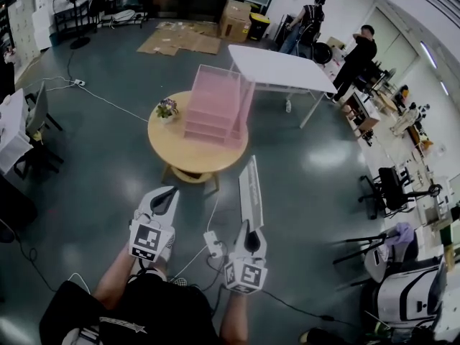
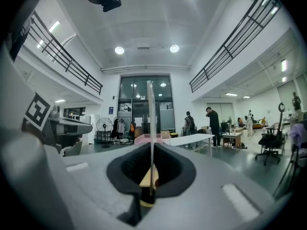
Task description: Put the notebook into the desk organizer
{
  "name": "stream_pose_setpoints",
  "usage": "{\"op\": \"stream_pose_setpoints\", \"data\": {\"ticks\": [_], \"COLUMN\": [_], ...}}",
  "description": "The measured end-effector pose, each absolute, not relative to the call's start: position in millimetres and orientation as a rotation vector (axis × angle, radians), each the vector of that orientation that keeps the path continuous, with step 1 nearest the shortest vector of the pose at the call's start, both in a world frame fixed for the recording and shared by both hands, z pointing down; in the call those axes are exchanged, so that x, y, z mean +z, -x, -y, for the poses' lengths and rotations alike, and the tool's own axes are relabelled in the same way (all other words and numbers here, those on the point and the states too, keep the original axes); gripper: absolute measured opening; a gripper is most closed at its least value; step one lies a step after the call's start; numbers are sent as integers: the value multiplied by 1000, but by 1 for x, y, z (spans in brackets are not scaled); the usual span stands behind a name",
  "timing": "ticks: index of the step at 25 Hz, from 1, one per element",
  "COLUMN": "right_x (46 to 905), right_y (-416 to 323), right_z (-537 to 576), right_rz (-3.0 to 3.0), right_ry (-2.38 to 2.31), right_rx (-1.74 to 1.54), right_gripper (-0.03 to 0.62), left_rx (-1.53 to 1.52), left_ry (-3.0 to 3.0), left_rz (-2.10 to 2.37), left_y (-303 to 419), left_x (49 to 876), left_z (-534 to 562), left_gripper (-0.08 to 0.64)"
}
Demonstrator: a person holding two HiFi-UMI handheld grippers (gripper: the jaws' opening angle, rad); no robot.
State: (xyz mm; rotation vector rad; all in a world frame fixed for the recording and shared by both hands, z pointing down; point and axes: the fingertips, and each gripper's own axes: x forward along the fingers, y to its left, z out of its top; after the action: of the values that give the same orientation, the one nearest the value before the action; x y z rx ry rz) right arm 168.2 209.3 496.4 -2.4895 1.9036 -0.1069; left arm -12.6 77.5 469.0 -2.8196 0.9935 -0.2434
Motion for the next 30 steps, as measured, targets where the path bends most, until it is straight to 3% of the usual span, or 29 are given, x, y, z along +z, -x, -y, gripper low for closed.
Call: {"op": "stream_pose_setpoints", "data": {"ticks": [30], "right_x": [478], "right_y": [-217], "right_z": [29], "right_rz": [-1830], "right_ry": [2619], "right_rx": [-9], "right_gripper": [14], "left_rx": [-250], "left_ry": [2893], "left_rz": [-924], "left_y": [-25], "left_x": [477], "left_z": [167], "left_gripper": [11]}}
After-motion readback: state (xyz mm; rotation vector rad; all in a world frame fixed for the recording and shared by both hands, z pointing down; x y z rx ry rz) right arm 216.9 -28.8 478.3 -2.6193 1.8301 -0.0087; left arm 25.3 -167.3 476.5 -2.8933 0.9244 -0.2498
